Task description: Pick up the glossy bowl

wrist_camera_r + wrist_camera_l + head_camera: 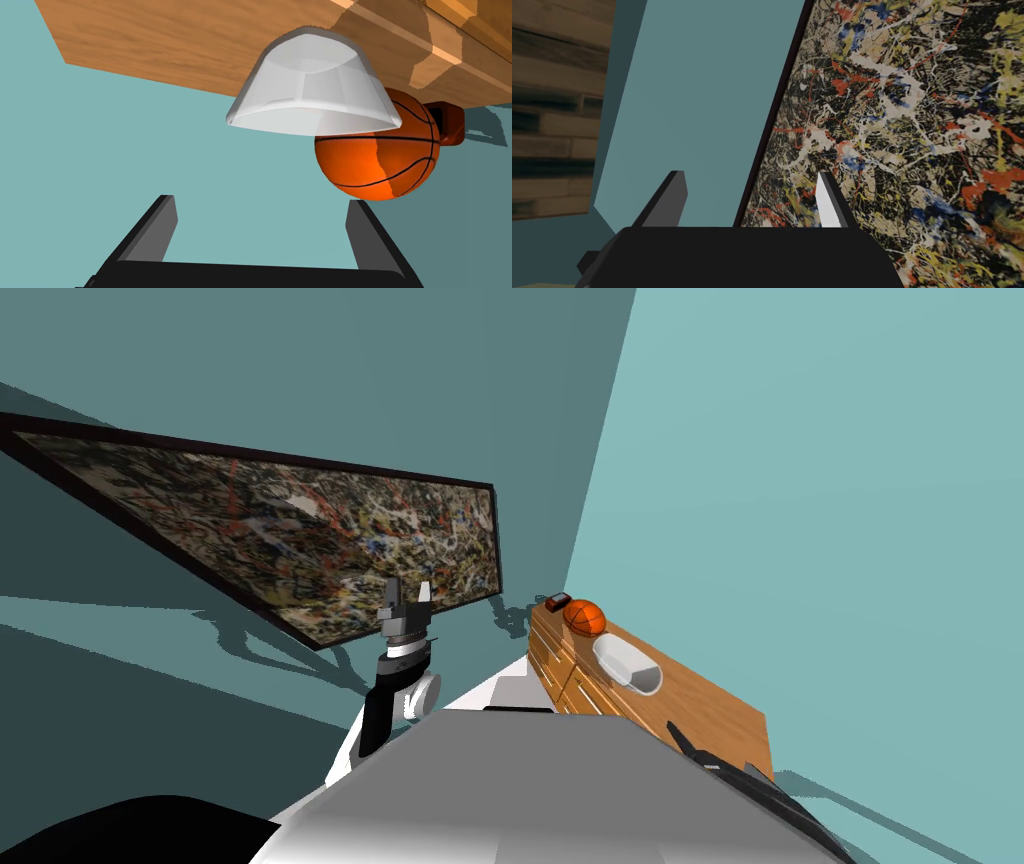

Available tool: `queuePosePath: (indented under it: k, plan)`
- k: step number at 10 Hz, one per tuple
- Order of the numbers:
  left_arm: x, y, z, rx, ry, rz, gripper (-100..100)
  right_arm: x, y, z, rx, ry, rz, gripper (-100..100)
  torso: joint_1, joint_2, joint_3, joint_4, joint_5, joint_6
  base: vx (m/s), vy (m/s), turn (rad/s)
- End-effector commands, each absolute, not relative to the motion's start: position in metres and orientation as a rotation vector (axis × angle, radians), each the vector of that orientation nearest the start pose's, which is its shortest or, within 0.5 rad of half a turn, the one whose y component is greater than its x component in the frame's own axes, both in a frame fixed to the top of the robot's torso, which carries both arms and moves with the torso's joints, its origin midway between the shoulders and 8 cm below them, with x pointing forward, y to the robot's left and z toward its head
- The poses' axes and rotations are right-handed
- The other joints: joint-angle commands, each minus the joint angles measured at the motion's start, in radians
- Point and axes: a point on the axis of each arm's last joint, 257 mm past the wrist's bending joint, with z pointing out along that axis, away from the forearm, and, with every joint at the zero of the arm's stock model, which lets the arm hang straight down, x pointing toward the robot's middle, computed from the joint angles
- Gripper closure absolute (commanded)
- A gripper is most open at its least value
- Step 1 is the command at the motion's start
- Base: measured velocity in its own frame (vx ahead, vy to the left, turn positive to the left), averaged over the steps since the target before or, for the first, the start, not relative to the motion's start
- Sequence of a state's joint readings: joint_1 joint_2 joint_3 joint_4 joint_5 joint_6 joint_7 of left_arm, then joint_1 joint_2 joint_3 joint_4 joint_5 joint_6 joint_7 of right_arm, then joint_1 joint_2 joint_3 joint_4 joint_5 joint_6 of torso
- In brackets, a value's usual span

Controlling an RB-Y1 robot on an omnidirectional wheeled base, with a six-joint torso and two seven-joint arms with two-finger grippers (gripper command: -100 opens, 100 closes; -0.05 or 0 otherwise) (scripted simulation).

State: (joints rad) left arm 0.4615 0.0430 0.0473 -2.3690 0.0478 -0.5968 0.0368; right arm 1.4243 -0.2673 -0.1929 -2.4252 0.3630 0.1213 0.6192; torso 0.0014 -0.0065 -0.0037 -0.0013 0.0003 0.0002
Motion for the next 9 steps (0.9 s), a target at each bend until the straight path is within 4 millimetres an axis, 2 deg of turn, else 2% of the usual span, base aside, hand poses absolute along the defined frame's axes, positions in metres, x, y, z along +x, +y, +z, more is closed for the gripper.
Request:
queuePosePath:
  k: [1, 2, 3, 4, 5, 7, 8, 9]
  plan:
    - [0.304, 0.281, 0.092, -0.478, 0.457, -1.384, 0, 0.104, -0.445, -0.261, 0.478, 2.100, -0.390, -100, 0.000, 0.000, 0.000, 0.000, 0.000, 0.000, 0.094, 0.015, 0.154]
    - [0.304, 0.281, 0.092, -0.478, 0.457, -1.384, 0, 0.083, -0.447, -0.272, 0.456, 2.171, -0.446, -100, 0.000, 0.000, 0.000, 0.000, 0.000, 0.001, 0.106, 0.014, 0.291]
    - [0.304, 0.281, 0.092, -0.478, 0.457, -1.384, 0, 0.078, -0.448, -0.273, 0.459, 2.182, -0.453, -100, 0.000, -0.001, 0.000, 0.000, 0.000, 0.000, 0.086, -0.002, 0.170]
    - [0.304, 0.281, 0.092, -0.478, 0.457, -1.384, 0, 0.054, -0.449, -0.284, 0.436, 2.255, -0.505, -100, -0.001, 0.000, 0.000, 0.000, 0.000, 0.001, 0.117, 0.004, 0.314]
    - [0.304, 0.281, 0.092, -0.478, 0.457, -1.384, 0, 0.050, -0.449, -0.285, 0.438, 2.264, -0.510, -100, -0.001, -0.001, -0.001, 0.000, 0.000, 0.000, 0.105, -0.001, 0.159]
    - [0.304, 0.281, 0.092, -0.478, 0.457, -1.384, 0, 0.003, -0.448, -0.304, 0.387, 2.409, -0.598, -100, -0.001, -0.001, -0.001, 0.000, 0.000, 0.000, 0.154, -0.012, 0.339]
    - [0.304, 0.281, 0.092, -0.478, 0.457, -1.384, 0, -0.005, -0.448, -0.304, 0.391, 2.425, -0.606, -100, -0.002, -0.005, -0.003, -0.001, -0.001, 0.000, 0.146, -0.022, 0.204]
    - [0.304, 0.281, 0.092, -0.478, 0.457, -1.384, 0, -0.027, -0.446, -0.311, 0.363, 2.492, -0.639, -100, -0.001, -0.004, -0.003, -0.001, 0.000, 0.001, 0.120, -0.004, 0.285]
